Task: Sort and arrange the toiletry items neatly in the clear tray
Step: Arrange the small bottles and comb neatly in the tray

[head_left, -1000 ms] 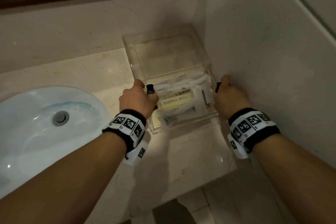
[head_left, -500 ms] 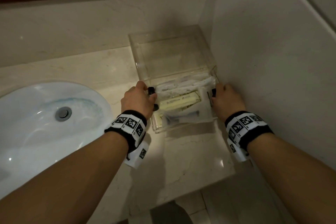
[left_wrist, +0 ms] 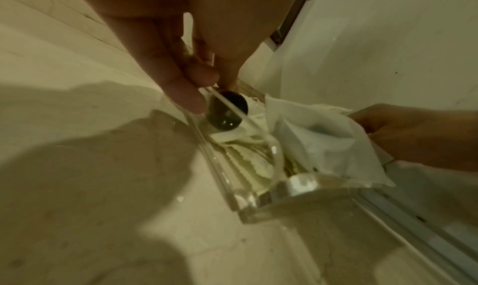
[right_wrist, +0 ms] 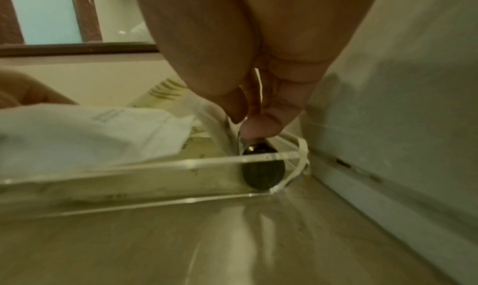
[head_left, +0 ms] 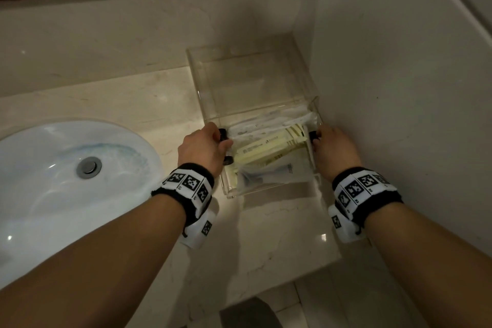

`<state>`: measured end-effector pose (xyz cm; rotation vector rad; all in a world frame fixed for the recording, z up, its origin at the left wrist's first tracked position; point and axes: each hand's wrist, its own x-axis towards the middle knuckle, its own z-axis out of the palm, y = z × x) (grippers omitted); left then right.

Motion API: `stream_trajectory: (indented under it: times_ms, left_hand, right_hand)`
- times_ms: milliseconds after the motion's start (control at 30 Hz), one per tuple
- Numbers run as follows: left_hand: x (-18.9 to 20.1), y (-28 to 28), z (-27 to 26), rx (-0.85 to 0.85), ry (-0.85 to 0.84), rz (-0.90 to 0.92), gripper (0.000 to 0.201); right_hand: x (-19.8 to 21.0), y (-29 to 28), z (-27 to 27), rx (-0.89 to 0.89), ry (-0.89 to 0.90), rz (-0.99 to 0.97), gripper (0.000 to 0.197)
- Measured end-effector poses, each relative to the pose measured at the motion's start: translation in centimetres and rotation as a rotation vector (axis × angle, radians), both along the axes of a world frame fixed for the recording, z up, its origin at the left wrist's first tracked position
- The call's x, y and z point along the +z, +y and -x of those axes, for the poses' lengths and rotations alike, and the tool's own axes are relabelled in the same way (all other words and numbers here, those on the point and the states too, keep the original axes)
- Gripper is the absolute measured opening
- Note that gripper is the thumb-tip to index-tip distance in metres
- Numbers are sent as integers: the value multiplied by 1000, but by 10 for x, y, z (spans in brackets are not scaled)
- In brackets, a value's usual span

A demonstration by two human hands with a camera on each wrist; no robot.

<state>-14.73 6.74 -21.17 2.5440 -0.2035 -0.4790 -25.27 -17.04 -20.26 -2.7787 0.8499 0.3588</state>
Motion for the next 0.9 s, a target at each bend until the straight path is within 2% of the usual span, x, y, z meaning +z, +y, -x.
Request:
stream_trajectory:
  times_ms: [133, 200, 233, 300, 367, 433, 500, 700, 800, 900]
  left_hand:
    - [4, 1, 7, 1, -78, 55, 27]
    - [9, -2, 14, -47, -160, 121, 31]
    - [11, -3, 18, -91, -195, 145, 35]
    - [16, -8, 27, -224, -241, 133, 51]
    - [20, -16, 37, -395, -270, 56, 72]
    - [21, -24, 45, -571, -246, -81, 94]
    - [15, -31, 51, -681, -156, -217, 102]
    - [-2, -39, 48, -679, -63, -380, 102]
    - [-9, -41, 45, -645, -55, -415, 104]
    - [-12, -42, 42, -638, -53, -433, 105]
  right_hand:
    - [13, 14, 7, -63, -303, -8, 30]
    - [18, 23, 11, -32, -471, 10, 46]
    - [17, 26, 12, 30, -499, 7, 53]
    - [12, 31, 14, 216, -433, 54, 63]
    - [7, 37, 14, 349, -283, 82, 71]
    - [-2, 40, 13, 415, -118, 79, 78]
    - [-11, 38, 12, 450, -17, 97, 84]
    - [-21, 31, 4, 462, 39, 72, 87]
    - [-26, 32, 0, 477, 56, 43, 91]
    - [-30, 31, -2, 464, 50, 20, 85]
